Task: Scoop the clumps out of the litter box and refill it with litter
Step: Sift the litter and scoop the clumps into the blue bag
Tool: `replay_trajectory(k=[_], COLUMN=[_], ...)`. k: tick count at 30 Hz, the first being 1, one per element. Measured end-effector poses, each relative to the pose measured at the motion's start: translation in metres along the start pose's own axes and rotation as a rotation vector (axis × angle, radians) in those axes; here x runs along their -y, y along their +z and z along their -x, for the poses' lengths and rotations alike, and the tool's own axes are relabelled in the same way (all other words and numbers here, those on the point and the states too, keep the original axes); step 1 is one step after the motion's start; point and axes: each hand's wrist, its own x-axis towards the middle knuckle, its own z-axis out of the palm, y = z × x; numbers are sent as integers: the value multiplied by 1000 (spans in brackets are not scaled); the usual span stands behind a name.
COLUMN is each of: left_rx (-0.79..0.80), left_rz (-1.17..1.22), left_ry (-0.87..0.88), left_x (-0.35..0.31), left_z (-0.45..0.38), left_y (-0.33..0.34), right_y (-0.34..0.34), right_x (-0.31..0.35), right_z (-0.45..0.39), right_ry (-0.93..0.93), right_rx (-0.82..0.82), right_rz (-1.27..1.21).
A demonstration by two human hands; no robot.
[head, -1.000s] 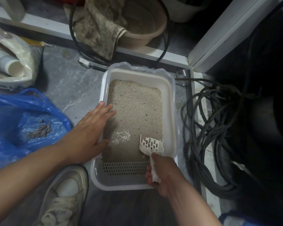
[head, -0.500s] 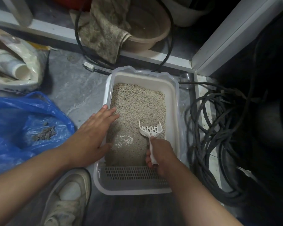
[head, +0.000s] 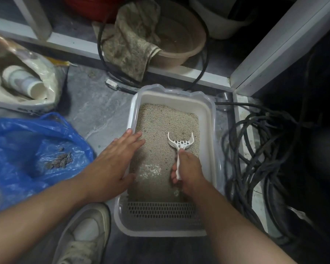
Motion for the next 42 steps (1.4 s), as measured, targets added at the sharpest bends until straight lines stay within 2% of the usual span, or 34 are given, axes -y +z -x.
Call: replay_trajectory(k=[10,24,42], left_rx=[-4,4,23], left_rz=[-7,-3,3], left_ry=[2,-8,-21], left_x=[0,-2,-1], left_z=[0,0,0], left_y=[1,-1,-1], right_y=[-7,-2,-1], right_x=[-15,-18,-20], right_z=[56,85,92], right_ry=[-219,-181,-236], right_rx=[50,84,93], right_rz=[71,65,126])
